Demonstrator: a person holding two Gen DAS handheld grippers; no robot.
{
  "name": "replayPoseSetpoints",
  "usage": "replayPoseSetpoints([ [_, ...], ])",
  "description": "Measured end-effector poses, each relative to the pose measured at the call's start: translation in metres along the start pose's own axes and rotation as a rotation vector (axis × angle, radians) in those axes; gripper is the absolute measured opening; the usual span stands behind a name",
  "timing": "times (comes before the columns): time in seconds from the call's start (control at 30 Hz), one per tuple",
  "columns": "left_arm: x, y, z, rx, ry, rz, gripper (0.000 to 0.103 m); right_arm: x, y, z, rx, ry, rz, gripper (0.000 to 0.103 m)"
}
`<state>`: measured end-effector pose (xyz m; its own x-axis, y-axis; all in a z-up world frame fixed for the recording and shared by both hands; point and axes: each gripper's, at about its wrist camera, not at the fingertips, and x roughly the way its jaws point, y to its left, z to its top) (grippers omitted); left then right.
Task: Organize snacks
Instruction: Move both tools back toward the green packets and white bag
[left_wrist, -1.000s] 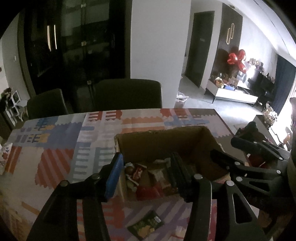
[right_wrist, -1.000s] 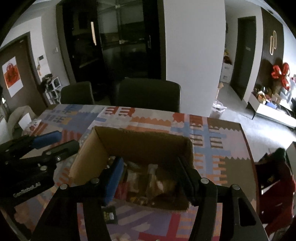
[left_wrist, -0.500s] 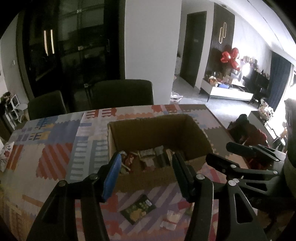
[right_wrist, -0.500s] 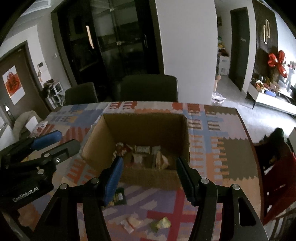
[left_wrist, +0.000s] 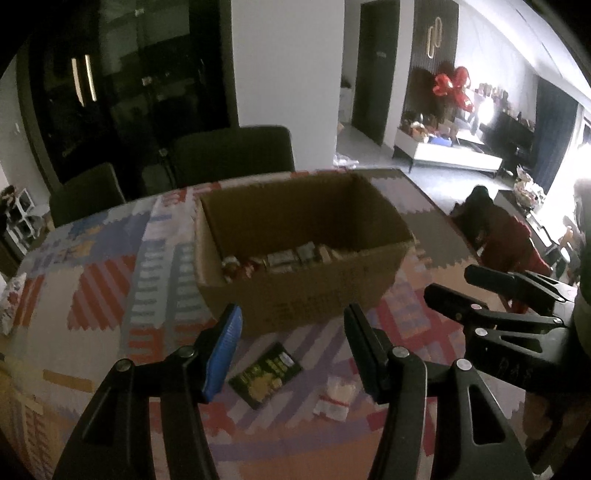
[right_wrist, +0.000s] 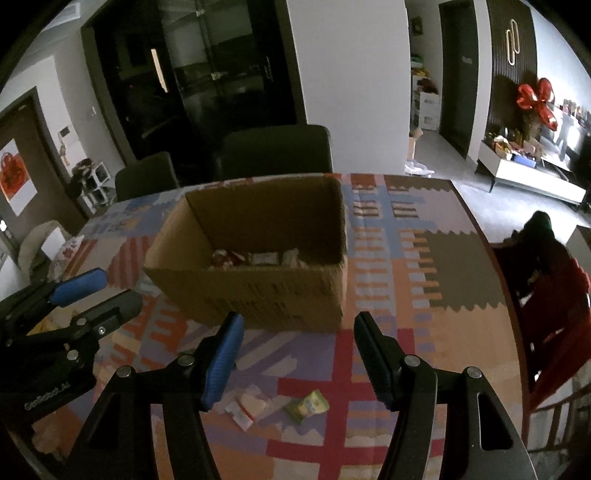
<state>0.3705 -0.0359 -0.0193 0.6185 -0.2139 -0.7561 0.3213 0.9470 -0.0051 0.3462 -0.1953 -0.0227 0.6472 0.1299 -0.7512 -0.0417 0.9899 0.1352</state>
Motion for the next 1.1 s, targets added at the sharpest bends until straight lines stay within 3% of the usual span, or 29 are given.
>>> replayPoseSetpoints([
  [0.53, 0.035, -0.019, -0.058, 0.034, 0.095, -0.111, 0.057, 0.032, -0.014, -0.062, 0.039, 0.136, -0.014, 0.063],
  [1.1, 0.091, -0.031, -0.096, 0.077, 0.234, -0.192, 0.057, 0.059, -0.022, -0.101, 0.079, 0.245, -0.043, 0.063],
])
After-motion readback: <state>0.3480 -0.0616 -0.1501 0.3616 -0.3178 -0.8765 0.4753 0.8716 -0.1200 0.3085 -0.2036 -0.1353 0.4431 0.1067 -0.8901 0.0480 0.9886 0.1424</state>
